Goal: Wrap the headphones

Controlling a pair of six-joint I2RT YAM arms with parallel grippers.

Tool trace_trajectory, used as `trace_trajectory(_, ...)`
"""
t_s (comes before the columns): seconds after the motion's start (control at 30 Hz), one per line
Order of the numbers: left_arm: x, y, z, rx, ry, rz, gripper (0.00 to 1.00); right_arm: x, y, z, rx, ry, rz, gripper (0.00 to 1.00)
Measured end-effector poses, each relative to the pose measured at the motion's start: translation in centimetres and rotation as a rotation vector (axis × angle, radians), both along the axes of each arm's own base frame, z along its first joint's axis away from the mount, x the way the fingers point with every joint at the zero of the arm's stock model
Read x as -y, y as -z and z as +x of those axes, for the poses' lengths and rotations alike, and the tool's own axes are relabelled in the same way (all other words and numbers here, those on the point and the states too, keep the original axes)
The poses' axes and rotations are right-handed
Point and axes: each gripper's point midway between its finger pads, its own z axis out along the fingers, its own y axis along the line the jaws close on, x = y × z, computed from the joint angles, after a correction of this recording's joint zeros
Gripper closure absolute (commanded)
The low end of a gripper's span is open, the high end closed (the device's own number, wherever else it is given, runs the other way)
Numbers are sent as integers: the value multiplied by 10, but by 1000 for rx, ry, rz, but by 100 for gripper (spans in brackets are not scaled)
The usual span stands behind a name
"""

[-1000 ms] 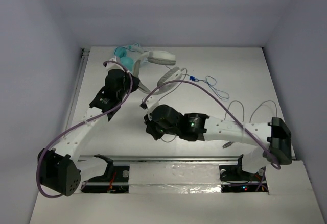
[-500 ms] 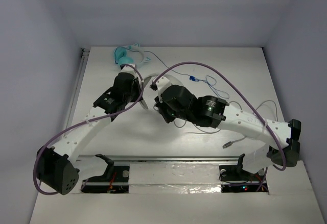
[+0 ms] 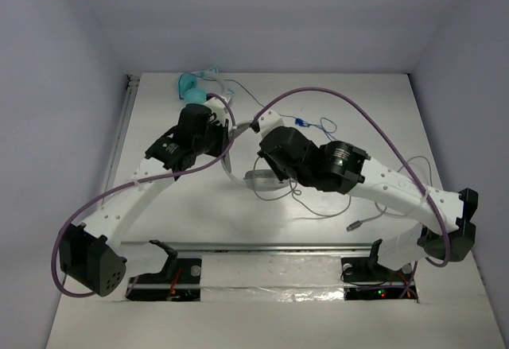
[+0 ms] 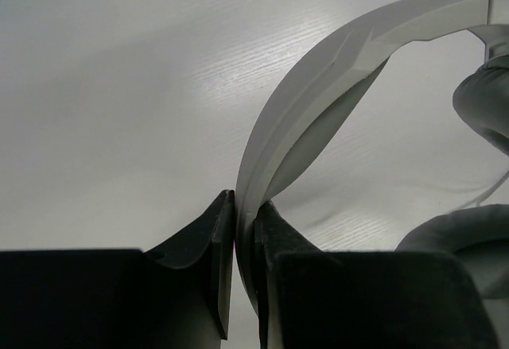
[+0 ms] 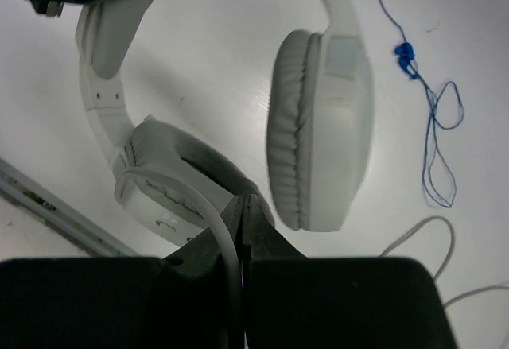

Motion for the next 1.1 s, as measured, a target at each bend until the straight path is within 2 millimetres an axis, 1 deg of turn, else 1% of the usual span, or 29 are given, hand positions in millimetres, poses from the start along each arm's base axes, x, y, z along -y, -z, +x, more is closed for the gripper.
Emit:
trace_trajectory(0.07, 2, 9, -3, -21, 19, 12, 100, 4, -4, 4, 25, 21, -10, 95)
trace_trajectory(0.2, 8, 22, -10, -52, 61, 40, 100, 11, -3, 13, 64, 59, -57, 95)
trace_trajectory(0.37, 18, 28, -21, -65, 128, 47, 100, 21, -5, 23, 120, 105, -115, 89)
trace_trajectory(0.53, 29, 27, -30, -69, 193, 33, 100, 32, -11, 32, 183, 151, -161, 85)
trace_trajectory(0.63, 35, 26, -34, -73, 232, 18, 100, 40, -10, 38, 211, 183, -195, 79)
trace_trajectory(0.7, 38, 26, -37, -72, 253, 5, 100, 46, -8, 43, 222, 206, -210, 72)
trace_trajectory(0.77, 40, 25, -41, -74, 274, -8, 100, 51, -8, 48, 223, 224, -207, 63)
trace_trajectory(0.8, 42, 25, -43, -75, 284, -15, 100, 54, -8, 50, 224, 231, -199, 61)
trace_trajectory(0.93, 46, 16, -48, -59, 315, -45, 100, 69, -11, 58, 211, 258, -126, 60)
trace_trajectory(1.1, 52, 2, -54, -31, 358, -96, 100, 84, -4, 63, 172, 253, 30, 61)
